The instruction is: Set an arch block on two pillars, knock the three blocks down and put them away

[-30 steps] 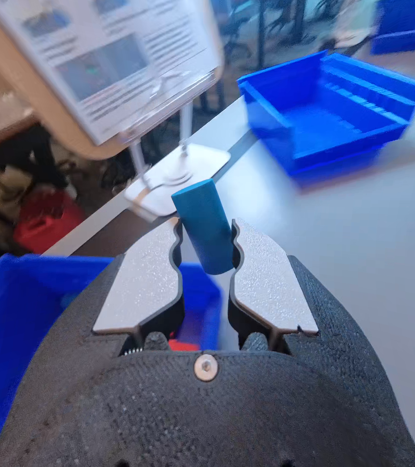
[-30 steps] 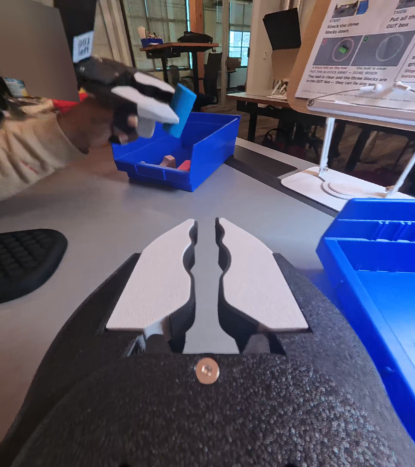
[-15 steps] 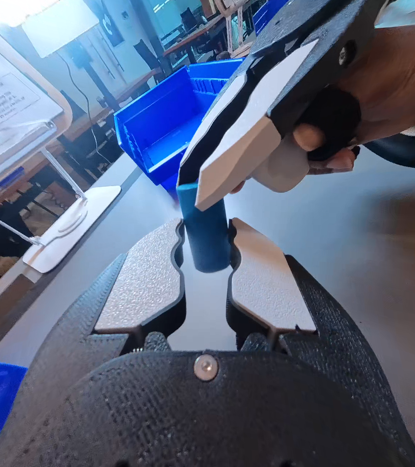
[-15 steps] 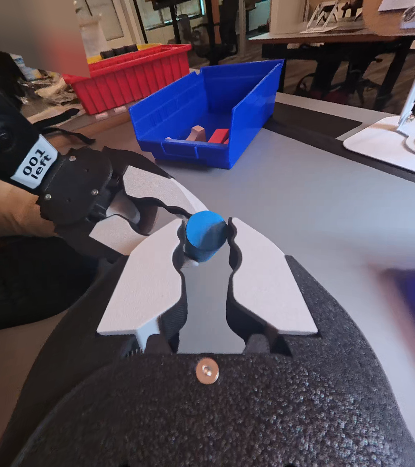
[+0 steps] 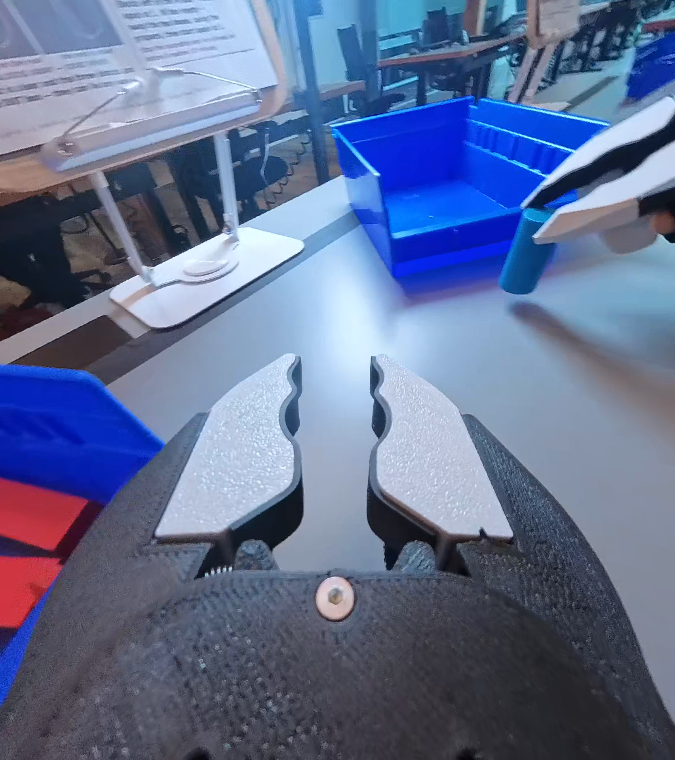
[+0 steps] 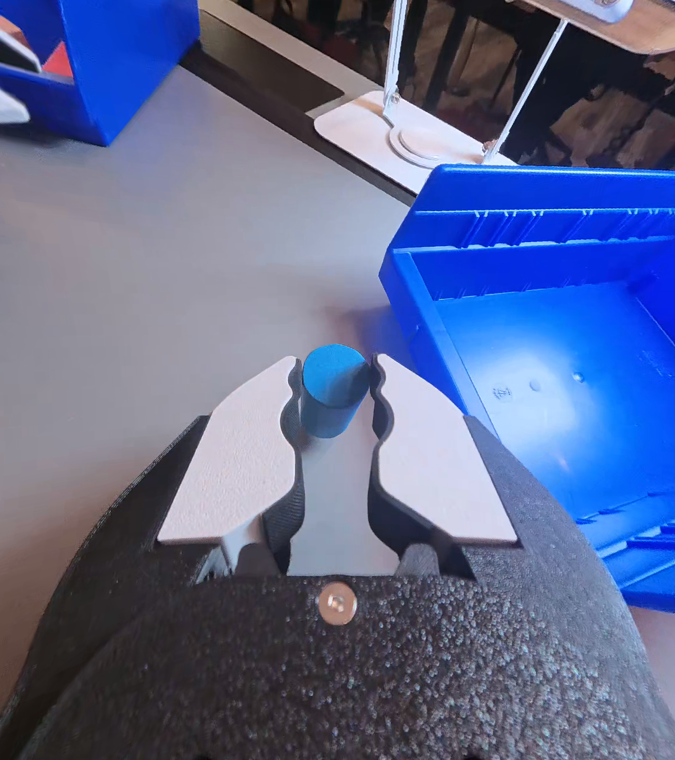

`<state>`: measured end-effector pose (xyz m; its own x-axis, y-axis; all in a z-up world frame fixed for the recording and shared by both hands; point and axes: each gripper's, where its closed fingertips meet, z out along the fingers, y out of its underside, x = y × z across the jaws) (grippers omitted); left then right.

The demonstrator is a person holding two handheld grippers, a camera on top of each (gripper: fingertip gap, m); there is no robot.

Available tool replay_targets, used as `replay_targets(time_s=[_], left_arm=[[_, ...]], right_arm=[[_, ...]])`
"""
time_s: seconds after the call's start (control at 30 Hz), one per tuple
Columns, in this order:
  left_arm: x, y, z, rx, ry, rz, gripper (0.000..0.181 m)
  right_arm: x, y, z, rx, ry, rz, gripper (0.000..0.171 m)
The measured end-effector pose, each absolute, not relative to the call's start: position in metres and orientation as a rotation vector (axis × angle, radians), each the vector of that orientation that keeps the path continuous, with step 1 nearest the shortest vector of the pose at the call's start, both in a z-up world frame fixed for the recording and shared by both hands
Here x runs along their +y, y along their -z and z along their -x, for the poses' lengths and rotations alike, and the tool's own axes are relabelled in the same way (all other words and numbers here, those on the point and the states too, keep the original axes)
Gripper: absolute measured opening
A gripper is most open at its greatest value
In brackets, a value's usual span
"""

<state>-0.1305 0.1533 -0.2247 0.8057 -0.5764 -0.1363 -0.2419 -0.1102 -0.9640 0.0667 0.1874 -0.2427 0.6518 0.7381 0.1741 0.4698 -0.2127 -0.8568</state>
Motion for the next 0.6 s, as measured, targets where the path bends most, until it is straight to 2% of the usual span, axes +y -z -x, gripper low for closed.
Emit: replay_targets(time_s=[0.13, 0.6], left_arm=[[0.166, 0.213, 0.163, 0.533, 0.285, 1.685, 0.031], [0.185, 0.191, 0.228, 0.371, 0.157, 1.662, 0.032]], right_arm=[[0.174, 0.245, -0.051, -1.018, -0.463, 1.845, 0.032], [0.165, 0.264, -0.038, -1.095, -0.531, 1.866, 0.033]])
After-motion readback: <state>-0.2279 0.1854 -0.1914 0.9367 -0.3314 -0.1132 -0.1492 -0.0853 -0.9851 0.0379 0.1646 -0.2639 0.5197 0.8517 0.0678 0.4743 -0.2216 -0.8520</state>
